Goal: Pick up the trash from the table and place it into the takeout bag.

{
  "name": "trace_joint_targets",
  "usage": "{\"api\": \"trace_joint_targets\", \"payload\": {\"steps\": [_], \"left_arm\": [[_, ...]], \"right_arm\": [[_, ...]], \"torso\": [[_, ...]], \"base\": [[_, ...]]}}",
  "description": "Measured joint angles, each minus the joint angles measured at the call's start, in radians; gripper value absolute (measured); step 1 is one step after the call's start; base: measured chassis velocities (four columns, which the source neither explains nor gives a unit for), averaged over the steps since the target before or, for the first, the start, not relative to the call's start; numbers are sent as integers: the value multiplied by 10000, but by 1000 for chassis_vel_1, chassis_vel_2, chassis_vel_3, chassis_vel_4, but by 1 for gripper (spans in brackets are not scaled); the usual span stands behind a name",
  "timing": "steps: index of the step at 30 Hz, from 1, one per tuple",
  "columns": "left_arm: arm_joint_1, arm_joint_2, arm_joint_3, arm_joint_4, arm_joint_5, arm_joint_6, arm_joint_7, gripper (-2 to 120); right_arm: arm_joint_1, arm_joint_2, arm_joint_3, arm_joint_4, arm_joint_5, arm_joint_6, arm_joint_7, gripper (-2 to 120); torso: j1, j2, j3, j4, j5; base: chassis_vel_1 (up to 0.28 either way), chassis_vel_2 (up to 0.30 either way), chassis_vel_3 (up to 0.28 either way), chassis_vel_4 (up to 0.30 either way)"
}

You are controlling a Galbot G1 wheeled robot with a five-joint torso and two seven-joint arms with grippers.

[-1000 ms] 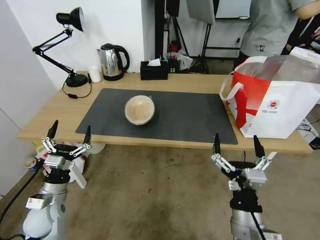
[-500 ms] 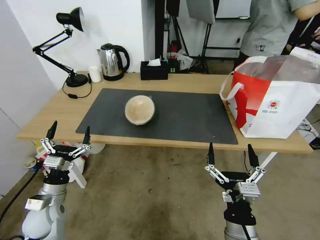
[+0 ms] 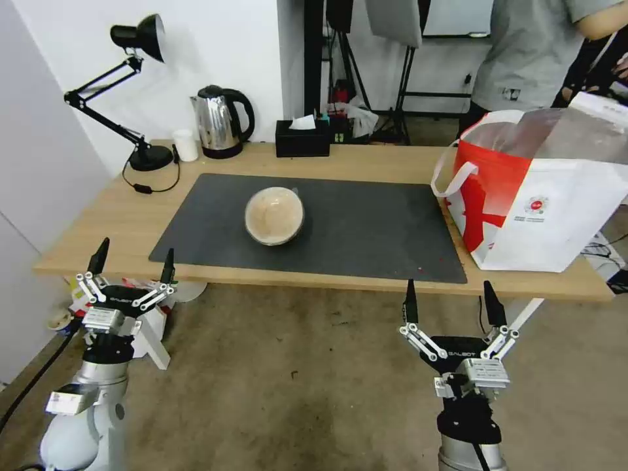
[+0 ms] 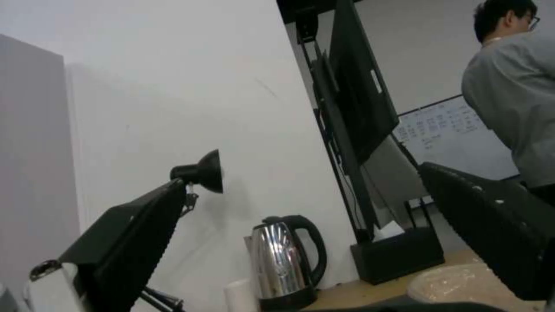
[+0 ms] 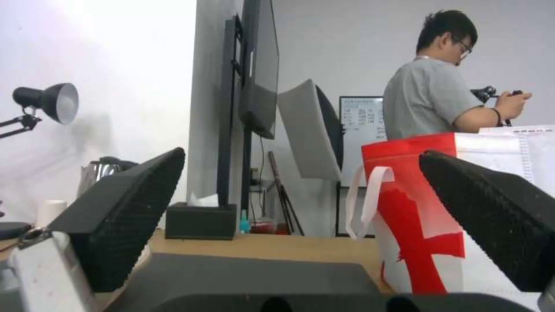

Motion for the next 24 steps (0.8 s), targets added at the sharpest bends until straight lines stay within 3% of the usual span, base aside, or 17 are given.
{"api": "trace_joint_targets", "payload": {"steps": [24], "left_arm": [[70, 12, -103, -113, -234, -195, 259, 100]], "right_arm": [[-12, -8, -42, 0, -53, -150, 3, 100]], "torso": [[0, 0, 0, 0, 0]], "base": [[0, 0, 0, 0]]}}
